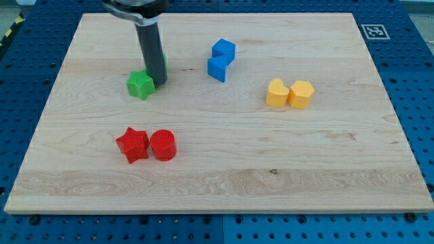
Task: Move the green circle to the top left corner of the board
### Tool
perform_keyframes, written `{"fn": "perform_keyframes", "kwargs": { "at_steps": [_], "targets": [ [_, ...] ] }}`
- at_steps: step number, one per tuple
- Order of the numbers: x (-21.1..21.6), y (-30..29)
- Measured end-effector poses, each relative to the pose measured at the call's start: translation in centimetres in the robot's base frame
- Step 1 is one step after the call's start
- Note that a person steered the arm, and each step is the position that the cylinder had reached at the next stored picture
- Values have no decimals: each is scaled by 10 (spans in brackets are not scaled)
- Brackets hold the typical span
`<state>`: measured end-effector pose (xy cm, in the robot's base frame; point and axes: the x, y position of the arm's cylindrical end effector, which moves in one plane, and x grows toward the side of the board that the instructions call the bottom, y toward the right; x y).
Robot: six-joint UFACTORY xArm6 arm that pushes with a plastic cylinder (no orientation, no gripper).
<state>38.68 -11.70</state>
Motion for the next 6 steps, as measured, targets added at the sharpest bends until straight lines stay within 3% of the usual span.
{"fn": "perform_keyframes", "kwargs": {
  "at_steps": [3, 4, 6],
  "targets": [
    [-10, 31],
    [-37, 4],
    [-47, -11]
  ]
}}
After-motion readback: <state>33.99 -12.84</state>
